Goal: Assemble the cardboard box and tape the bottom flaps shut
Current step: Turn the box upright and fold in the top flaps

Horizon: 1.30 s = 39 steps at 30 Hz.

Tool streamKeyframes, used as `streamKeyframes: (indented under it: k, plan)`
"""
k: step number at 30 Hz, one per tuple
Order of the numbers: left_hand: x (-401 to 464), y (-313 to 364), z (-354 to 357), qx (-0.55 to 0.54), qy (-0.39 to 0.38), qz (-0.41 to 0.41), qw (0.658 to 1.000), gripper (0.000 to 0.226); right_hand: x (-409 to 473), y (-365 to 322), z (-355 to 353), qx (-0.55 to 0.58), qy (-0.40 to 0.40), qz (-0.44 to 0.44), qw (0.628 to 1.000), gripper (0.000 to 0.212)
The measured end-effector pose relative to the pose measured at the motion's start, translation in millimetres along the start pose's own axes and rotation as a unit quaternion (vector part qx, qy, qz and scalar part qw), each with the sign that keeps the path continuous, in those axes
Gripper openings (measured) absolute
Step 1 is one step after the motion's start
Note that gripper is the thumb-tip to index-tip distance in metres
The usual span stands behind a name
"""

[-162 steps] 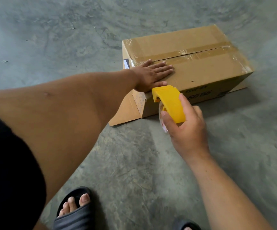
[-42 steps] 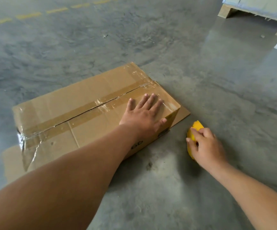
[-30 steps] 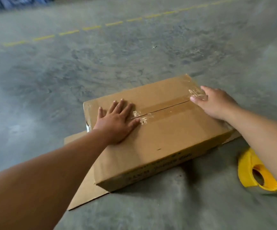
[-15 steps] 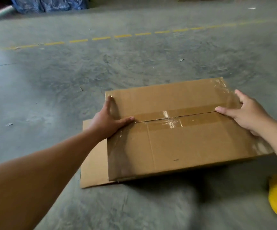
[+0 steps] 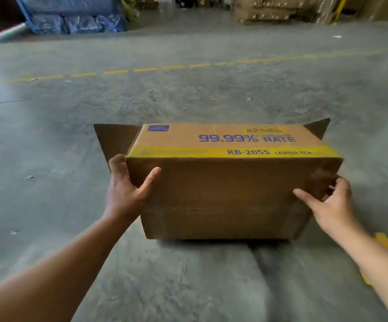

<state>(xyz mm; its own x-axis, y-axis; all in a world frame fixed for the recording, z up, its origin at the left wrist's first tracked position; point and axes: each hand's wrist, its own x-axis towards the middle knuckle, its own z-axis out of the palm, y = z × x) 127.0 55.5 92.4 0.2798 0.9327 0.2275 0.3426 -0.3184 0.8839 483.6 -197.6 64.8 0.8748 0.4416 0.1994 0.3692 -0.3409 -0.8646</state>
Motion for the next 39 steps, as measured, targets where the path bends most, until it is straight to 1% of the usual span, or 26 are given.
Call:
streamKeyframes:
  k: [1, 2, 3, 6, 7, 9, 11, 14, 16, 18, 19, 21, 23, 24, 27, 30, 32, 36, 39]
  plan:
    - [-12.2, 1.7, -3.0, 0.024, 0.0, -0.007, 1.0, 0.071, -7.1, 4.5, -3.9, 0.02, -0.016, 0.011, 1.0, 0.084]
    - [-19.9, 1.5, -6.3, 0.044, -0.002, -0.01, 0.999, 0.069, -10.1, 7.1, -8.7, 0.027, -0.032, 0.021, 0.999, 0.075]
    - [-24.8, 1.3, -10.0, 0.048, -0.004, -0.008, 0.999, 0.069, -12.3, 4.6, -13.2, 0.028, -0.038, 0.021, 0.999, 0.072]
    - [-22.8, -1.2, -21.8, 0.015, -0.028, -0.002, 1.0, 0.075, -11.1, -10.0, -27.2, 0.034, -0.032, -0.002, 0.999, 0.087]
    - [-18.8, -1.8, -25.3, 0.008, -0.035, -0.004, 0.999, 0.078, -9.0, -17.5, -32.1, 0.033, -0.029, -0.007, 0.999, 0.086]
    - [-10.7, 1.7, -29.6, -0.023, -0.043, -0.022, 0.999, 0.088, -2.2, -29.1, -39.8, 0.008, -0.025, -0.023, 0.999, 0.073]
    - [-2.8, 5.2, -31.4, -0.054, -0.056, -0.053, 0.996, 0.09, 2.0, -39.3, -43.0, -0.047, -0.038, -0.033, 0.998, 0.059]
    - [4.8, 11.5, -32.2, -0.083, -0.105, -0.094, 0.987, 0.081, 2.9, -52.0, -43.2, -0.127, -0.032, 0.0, 0.991, 0.054]
    - [9.9, 17.1, -34.3, -0.079, -0.11, -0.108, 0.985, 0.067, 5.9, -59.8, -44.5, -0.125, -0.037, 0.035, 0.991, 0.051]
    - [18.6, 21.2, -37.8, -0.059, -0.113, -0.123, 0.984, 0.053, 12.8, -66.9, -45.9, -0.102, -0.063, 0.055, 0.991, 0.055]
    - [24.0, 24.5, -39.2, -0.044, -0.122, -0.129, 0.983, 0.051, 16.8, -71.0, -46.0, -0.086, -0.088, 0.059, 0.991, 0.061]
    - [35.5, 32.8, -41.0, -0.007, -0.144, -0.132, 0.981, 0.056, 25.5, -76.9, -43.0, -0.086, -0.133, 0.065, 0.985, 0.079]
    - [46.6, 43.4, -41.1, 0.031, -0.164, -0.122, 0.978, 0.065, 34.9, -83.0, -37.2, -0.111, -0.159, 0.064, 0.979, 0.099]
    - [52.6, 48.9, -40.6, 0.055, -0.175, -0.116, 0.976, 0.071, 37.6, -88.7, -32.8, -0.136, -0.168, 0.062, 0.974, 0.102]
    - [69.9, 61.8, -36.4, 0.131, -0.2, -0.104, 0.965, 0.087, 46.8, -105.4, -25.3, -0.215, -0.185, 0.057, 0.957, 0.096]
    - [86.6, 66.8, -26.4, 0.187, -0.224, -0.107, 0.95, 0.094, 60.2, -113.7, -22.0, -0.247, -0.193, 0.061, 0.948, 0.096]
    - [95.7, 68.8, -19.1, 0.198, -0.235, -0.121, 0.944, 0.099, 66.6, -116.1, -19.1, -0.248, -0.195, 0.068, 0.947, 0.099]
    - [106.1, 67.2, -12.7, 0.182, -0.246, -0.149, 0.94, 0.124, 70.3, -119.1, -8.5, -0.207, -0.19, 0.094, 0.955, 0.111]
    - [103.3, 64.3, -14.4, 0.168, -0.228, -0.136, 0.949, 0.125, 64.1, -117.3, -7.1, -0.182, -0.173, 0.083, 0.964, 0.119]
